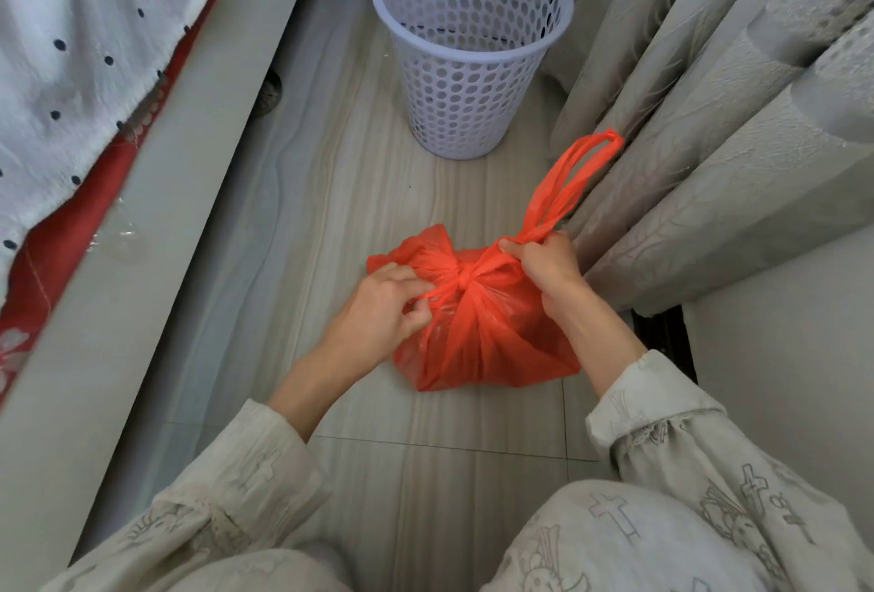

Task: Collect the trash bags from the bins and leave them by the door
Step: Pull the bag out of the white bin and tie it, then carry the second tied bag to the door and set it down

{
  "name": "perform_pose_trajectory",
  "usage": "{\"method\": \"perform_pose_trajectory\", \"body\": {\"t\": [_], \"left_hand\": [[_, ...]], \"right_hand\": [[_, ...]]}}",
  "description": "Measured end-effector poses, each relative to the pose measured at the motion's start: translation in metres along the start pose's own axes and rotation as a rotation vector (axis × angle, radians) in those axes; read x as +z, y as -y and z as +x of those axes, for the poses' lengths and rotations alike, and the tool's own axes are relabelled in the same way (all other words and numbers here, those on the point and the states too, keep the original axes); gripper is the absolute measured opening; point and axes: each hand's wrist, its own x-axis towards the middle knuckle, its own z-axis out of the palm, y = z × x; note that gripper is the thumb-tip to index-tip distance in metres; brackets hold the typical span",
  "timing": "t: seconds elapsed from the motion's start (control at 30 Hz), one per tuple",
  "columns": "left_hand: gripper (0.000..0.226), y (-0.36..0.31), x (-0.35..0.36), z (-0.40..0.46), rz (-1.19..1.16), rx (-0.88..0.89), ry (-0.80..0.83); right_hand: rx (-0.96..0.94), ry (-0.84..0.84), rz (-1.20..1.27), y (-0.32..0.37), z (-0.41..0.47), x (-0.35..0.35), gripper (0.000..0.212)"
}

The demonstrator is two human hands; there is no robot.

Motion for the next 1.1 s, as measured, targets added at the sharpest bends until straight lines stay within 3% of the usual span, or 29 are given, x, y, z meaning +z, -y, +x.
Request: {"method": "perform_pose_trajectory", "body": {"t": [0.37, 0.5, 0.63, 0.73, 0.83, 0.93, 1.1], "left_hand": [[0.039, 0.012, 0.003, -0.01, -0.096, -0.011, -0.008], [0.051, 0.018, -0.006, -0.005, -0.166, -0.168, 0.018], [0.039, 0.002, -0.028, -0.009, -0.191, -0.366, 0.145], [0.025, -0.017, -0.061, -0.018, -0.205, -0.459, 0.257], [0.027, -0.047, -0.108, -0.031, -0.293, -0.545, 0.335], [0.026, -0.093, -0.177, -0.05, -0.383, -0.614, 0.295], [0.031, -0.169, -0.307, -0.099, -0.475, -0.764, 0.205]], "right_hand": [[0.151, 0.035, 0.049, -0.01, 0.0, -0.008, 0.034], [0.162, 0.035, -0.015, -0.015, 0.005, 0.002, 0.03], [0.21, 0.143, -0.099, 0.007, -0.014, -0.002, 0.004], [0.211, 0.319, -0.206, 0.042, -0.055, -0.015, 0.007], [0.171, 0.483, -0.407, 0.09, -0.104, -0.03, 0.029], [0.127, 0.557, -0.515, 0.156, -0.15, -0.052, 0.007], [0.003, 0.621, -0.741, 0.292, -0.24, -0.091, 0.029]]}}
